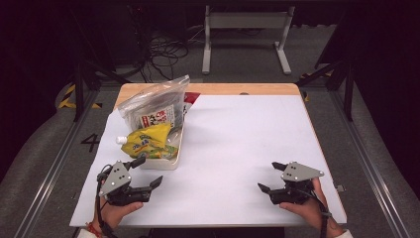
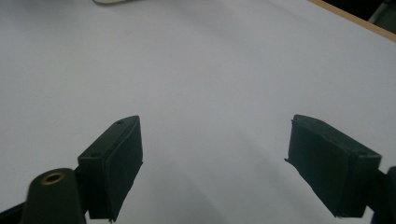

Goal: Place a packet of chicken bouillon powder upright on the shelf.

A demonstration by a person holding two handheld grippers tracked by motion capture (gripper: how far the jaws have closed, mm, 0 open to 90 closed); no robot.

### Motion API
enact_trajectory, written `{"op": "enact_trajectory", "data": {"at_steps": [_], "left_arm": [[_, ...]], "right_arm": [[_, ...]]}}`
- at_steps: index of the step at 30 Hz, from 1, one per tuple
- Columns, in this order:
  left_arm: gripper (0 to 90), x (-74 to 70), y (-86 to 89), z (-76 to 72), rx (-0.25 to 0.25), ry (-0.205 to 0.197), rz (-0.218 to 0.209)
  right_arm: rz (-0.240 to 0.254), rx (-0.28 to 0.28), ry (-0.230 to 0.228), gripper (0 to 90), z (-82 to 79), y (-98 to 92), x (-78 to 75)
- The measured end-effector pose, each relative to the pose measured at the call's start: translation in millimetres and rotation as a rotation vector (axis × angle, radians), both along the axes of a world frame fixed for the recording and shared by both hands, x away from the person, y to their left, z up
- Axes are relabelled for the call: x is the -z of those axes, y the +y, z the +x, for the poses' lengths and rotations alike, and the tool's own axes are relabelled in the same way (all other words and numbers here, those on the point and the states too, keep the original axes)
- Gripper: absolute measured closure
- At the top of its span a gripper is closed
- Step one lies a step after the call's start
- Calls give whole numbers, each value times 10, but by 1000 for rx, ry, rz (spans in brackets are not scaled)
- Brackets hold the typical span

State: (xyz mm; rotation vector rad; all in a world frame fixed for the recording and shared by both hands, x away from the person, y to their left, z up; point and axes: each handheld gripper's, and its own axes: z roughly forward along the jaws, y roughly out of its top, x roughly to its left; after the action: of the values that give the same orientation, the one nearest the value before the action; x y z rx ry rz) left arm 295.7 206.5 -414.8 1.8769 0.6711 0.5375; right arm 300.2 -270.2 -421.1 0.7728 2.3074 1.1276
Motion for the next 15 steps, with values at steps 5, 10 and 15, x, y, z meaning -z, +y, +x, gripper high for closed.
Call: {"op": "enact_trajectory", "data": {"at_steps": [5, 10, 15], "left_arm": [[194, 27, -93, 38, 27, 7, 27], [181, 45, -185, 76, 58, 17, 39], [169, 82, -290, 112, 94, 30, 66]], "right_arm": [[-10, 17, -7, 178, -29, -50, 0], [-29, 40, -19, 175, -69, -109, 2], [-38, 66, -20, 169, -105, -189, 6]]}}
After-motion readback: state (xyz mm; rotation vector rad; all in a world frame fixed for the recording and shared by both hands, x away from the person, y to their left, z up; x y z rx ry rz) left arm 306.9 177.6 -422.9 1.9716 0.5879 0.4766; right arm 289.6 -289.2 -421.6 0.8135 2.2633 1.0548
